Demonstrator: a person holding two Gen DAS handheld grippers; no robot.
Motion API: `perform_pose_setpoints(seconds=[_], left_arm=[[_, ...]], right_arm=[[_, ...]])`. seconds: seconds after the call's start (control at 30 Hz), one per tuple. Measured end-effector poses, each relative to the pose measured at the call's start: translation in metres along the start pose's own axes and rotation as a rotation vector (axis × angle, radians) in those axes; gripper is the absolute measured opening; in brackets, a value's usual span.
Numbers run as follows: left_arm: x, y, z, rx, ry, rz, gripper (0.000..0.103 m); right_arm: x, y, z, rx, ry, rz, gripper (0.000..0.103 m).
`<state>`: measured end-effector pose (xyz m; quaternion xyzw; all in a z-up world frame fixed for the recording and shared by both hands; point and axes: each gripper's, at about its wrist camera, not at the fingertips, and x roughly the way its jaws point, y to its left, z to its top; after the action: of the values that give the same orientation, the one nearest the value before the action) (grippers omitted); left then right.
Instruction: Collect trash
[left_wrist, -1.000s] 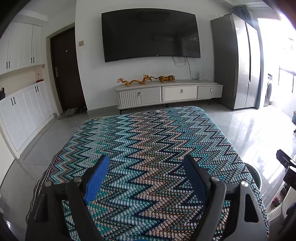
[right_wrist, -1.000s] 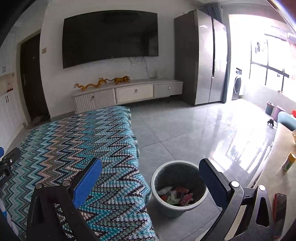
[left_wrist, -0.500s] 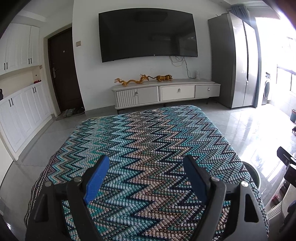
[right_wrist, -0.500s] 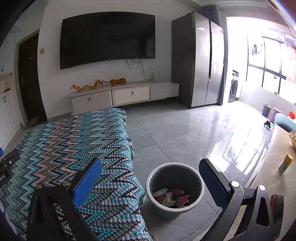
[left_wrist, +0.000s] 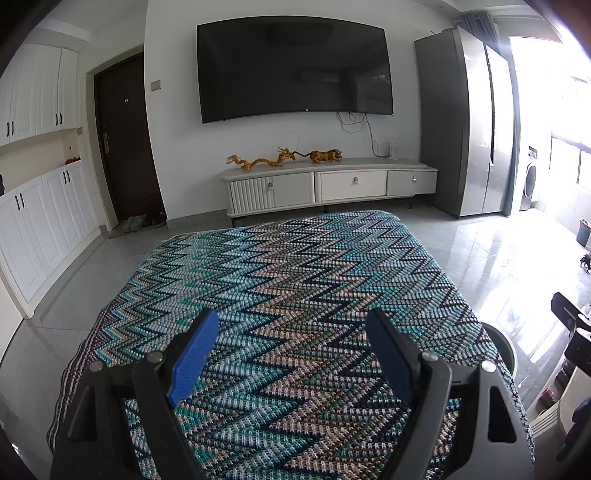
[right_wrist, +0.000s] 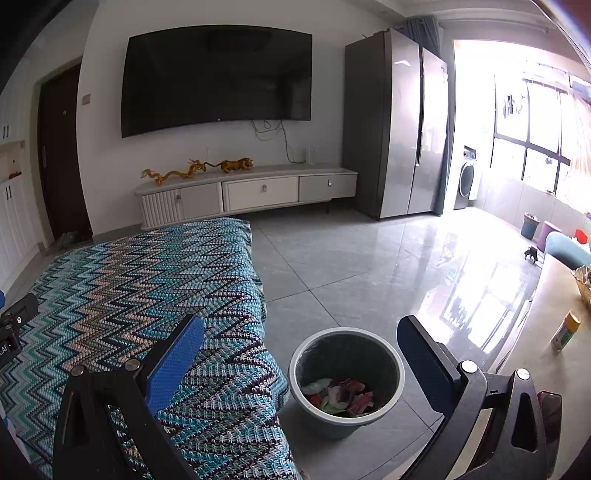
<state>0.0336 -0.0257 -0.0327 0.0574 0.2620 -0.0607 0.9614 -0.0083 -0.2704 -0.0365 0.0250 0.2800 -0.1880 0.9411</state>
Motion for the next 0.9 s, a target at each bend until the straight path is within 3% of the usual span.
perform_pose_setpoints(seconds=[0.9], left_arm=[[0.0012,0.0028,-0.0012,-0.019,0.021,-0.017,0.081]], right_arm=[[0.0001,-0.0001,-0.0007,-0.005,0.015,0.003,0.103]])
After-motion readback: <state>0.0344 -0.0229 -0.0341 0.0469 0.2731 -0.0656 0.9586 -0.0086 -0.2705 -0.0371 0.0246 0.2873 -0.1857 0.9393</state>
